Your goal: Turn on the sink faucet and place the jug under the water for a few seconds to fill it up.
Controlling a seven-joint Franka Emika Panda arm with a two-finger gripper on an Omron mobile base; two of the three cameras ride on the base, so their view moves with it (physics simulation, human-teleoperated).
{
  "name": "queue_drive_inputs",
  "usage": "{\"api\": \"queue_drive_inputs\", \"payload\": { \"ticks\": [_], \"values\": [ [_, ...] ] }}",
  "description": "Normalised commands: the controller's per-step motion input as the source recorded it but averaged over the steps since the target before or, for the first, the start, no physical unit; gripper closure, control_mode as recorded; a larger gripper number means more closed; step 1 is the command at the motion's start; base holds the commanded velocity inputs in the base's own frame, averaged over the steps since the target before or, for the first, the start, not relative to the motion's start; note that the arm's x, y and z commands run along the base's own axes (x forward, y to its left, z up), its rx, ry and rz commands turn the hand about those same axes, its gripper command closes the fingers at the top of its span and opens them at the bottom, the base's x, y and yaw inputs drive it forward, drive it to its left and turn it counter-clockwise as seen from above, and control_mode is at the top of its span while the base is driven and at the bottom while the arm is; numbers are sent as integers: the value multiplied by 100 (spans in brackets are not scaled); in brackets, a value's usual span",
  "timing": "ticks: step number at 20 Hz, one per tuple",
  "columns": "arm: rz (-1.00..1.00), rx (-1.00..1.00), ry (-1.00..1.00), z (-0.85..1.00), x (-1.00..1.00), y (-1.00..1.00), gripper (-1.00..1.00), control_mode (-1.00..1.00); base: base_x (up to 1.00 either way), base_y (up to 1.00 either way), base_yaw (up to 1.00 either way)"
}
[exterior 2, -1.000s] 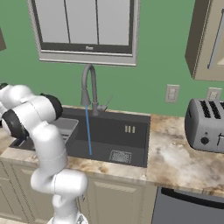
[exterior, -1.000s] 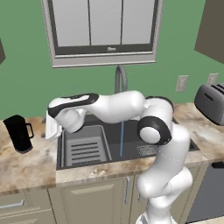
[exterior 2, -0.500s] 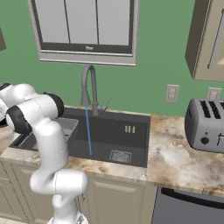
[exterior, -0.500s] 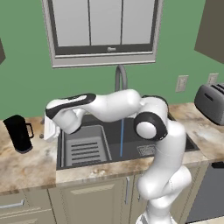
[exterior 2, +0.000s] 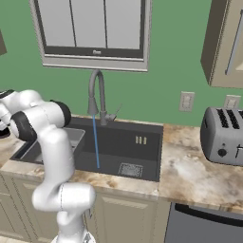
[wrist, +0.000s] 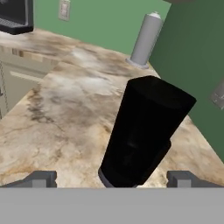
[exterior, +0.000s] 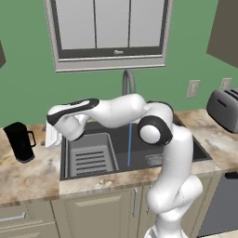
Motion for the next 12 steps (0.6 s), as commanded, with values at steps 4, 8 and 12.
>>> {"api": "queue_drive_inputs", "payload": {
  "ticks": [4,8,12],
  "values": [
    [0,0,0,-7,14,15,-100,-100,0,0,0],
    [0,0,0,-7,13,16,-100,-100,0,0,0],
    [0,0,0,-8,9,18,-100,-100,0,0,0]
  ]
}}
